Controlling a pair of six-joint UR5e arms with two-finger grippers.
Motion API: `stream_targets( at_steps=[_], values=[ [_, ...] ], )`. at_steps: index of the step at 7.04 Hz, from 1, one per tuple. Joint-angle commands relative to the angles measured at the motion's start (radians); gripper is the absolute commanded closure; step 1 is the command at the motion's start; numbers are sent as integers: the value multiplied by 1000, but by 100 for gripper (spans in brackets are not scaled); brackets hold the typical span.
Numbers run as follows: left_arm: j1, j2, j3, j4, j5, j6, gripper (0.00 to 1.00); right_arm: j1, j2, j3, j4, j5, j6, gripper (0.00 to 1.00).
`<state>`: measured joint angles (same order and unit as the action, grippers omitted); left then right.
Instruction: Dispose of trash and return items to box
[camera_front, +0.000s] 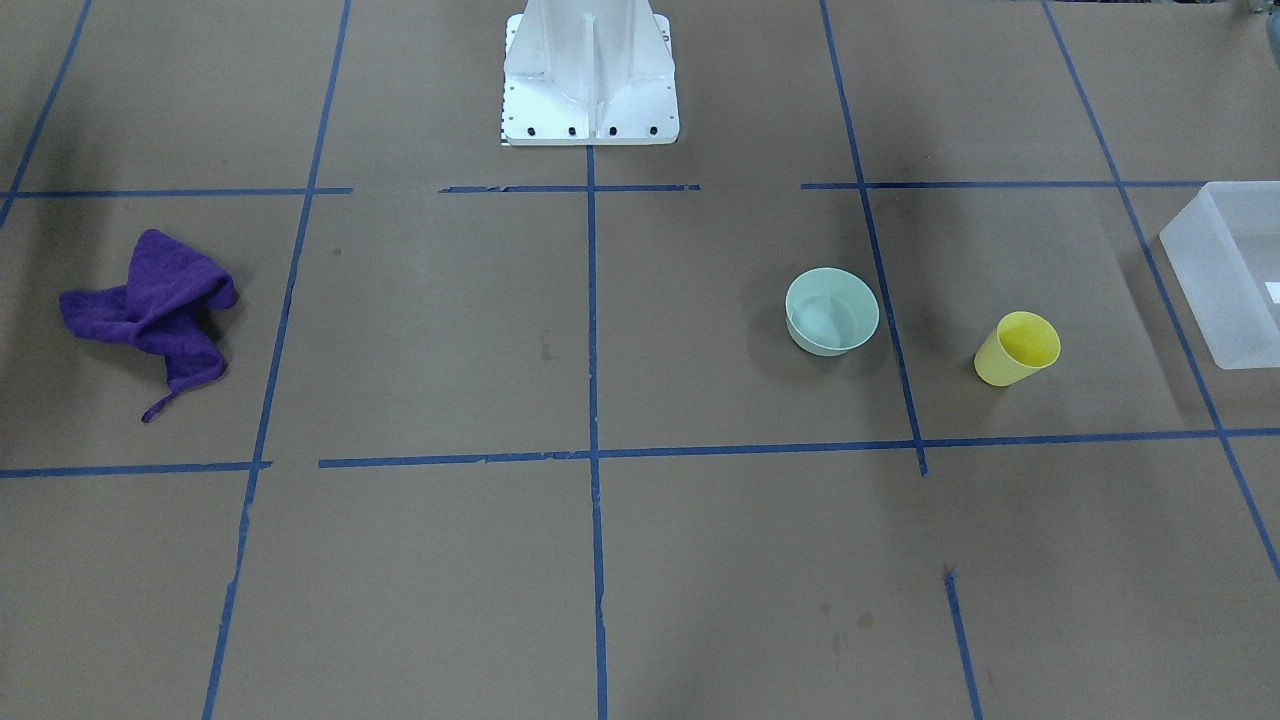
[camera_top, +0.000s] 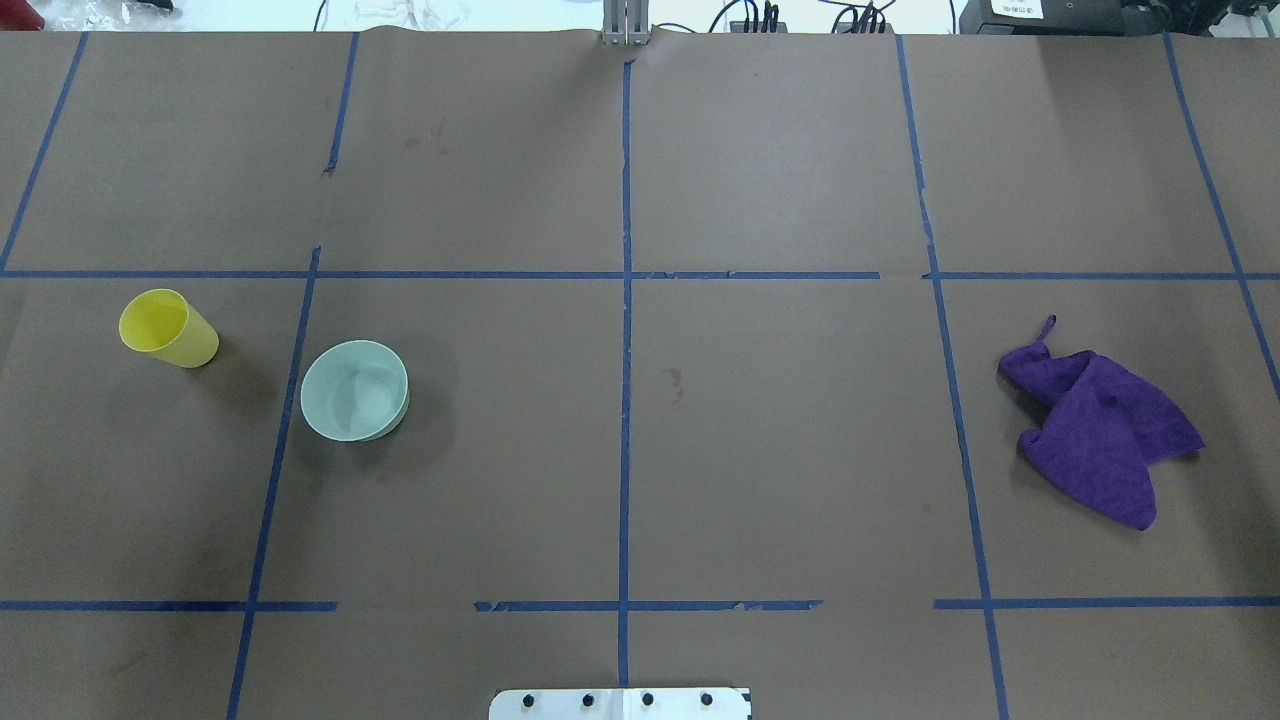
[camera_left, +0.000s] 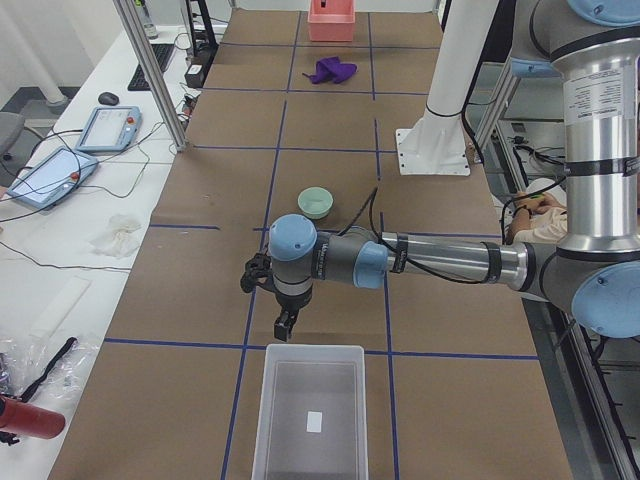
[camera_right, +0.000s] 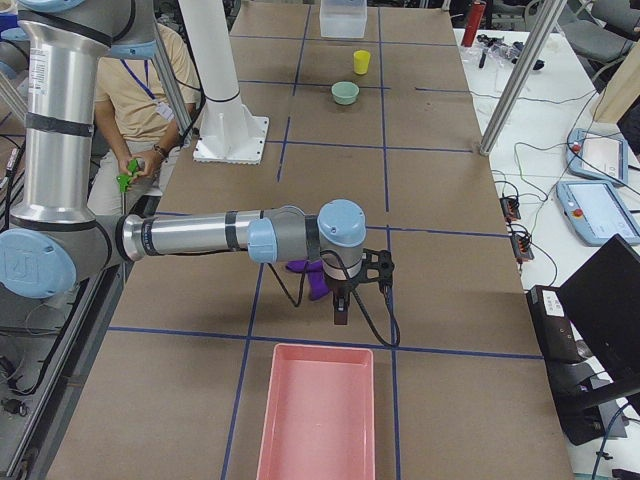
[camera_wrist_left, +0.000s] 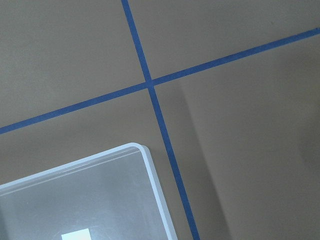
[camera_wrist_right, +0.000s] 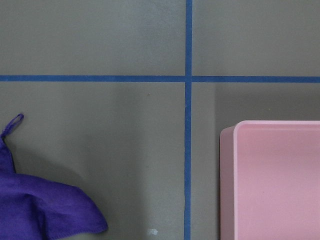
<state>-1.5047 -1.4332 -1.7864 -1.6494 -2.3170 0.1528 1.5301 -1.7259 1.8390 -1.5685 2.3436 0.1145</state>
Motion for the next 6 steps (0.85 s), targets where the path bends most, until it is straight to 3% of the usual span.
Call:
stream_targets(
  at_steps=[1,6],
  values=[
    [3,-7,-5,-3,-62,-10,0,-1,-1,0,1,5,4,0],
    [12,-12,-4,-9,-64,-18,0,-27,-4,11,2,17,5,0]
  ],
)
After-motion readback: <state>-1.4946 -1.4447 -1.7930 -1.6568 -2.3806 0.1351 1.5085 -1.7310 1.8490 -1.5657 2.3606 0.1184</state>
